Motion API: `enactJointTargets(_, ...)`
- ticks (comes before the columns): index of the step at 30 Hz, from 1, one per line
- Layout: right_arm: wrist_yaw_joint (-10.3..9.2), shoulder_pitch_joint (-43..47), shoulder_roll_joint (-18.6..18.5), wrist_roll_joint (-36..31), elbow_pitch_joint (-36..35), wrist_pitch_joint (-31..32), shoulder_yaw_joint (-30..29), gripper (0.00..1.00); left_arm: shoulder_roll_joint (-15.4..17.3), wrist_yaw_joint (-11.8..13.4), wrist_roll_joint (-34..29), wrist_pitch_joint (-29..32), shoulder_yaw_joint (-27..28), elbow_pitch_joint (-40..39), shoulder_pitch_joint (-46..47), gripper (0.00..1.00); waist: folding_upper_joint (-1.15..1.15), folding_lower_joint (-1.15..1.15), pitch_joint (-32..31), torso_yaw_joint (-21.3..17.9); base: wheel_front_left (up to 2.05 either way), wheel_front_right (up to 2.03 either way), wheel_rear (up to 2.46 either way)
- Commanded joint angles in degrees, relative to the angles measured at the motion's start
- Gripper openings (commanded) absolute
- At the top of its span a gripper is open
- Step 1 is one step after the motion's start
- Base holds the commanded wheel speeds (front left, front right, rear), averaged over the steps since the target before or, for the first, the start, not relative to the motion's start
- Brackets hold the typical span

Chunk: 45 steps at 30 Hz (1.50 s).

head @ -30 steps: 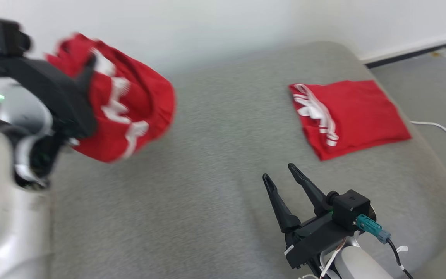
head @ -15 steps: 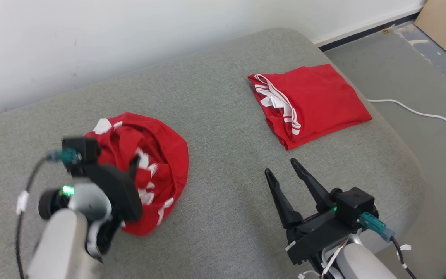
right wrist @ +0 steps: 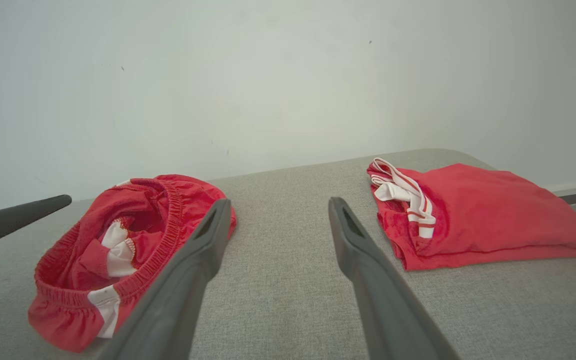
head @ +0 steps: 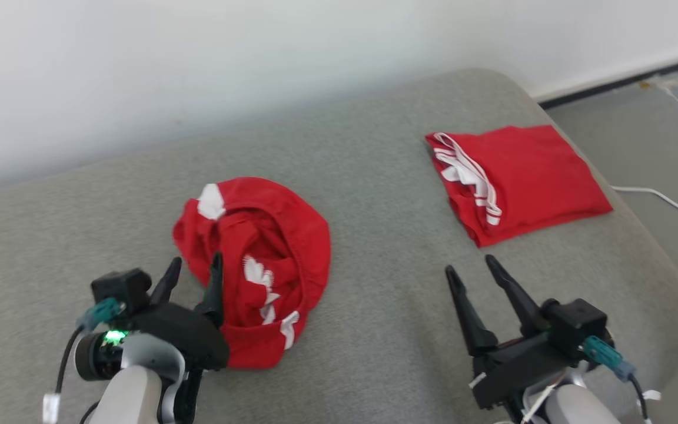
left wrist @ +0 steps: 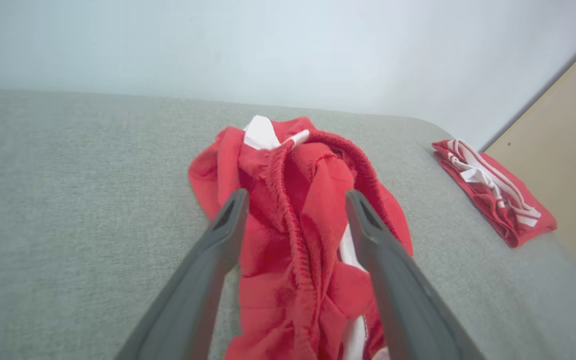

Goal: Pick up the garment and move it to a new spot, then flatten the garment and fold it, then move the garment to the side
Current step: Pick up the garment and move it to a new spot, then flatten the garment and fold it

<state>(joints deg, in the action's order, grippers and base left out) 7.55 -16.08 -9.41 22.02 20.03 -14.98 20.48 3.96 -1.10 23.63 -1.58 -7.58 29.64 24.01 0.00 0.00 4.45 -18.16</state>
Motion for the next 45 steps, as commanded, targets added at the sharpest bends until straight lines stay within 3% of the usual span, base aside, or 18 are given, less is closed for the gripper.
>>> enactJointTargets(1, -0.13, 0.96, -0.75, -0.48, -0.17, -0.05, -0.91, 1.00, -0.05, -0.23, 0.25, -2.93, 0.71, -1.06, -1.81, 1.00, 0.00, 0.00, -2.63, 3.44, 0.00, 0.00, 0.00)
enactJointTargets(8, -0.13, 3.34, -2.38, -1.05, -0.76, 0.48, -5.23, 1.00, 2.41, 0.12, -1.62, -12.37, 2.94, -6.03, -8.37, 1.00, 0.00, 0.00, -4.88, 8.57, 0.00, 0.00, 0.00)
enactJointTargets(18, -0.13, 5.93, -3.59, -2.03, 0.53, 0.47, -7.26, 1.00, 4.89, 0.95, -8.65, -13.60, 6.05, -16.48, -18.90, 1.00, 0.00, 0.00, -6.75, 12.29, 0.00, 0.00, 0.00)
enactJointTargets(28, -0.13, 7.88, -2.75, -2.64, 1.57, 0.23, -11.48, 1.00, 1.65, -0.34, -11.35, -13.58, 9.80, -21.92, -28.54, 1.00, 0.00, 0.00, -7.55, 13.49, 0.00, 0.00, 0.00)
enactJointTargets(45, -0.13, 7.06, -2.08, -2.95, 2.16, 0.40, -11.66, 1.00, 0.07, -1.90, -13.43, -13.59, 12.61, -21.24, -29.30, 1.00, 0.00, 0.00, -6.98, 12.79, 0.00, 0.00, 0.00)
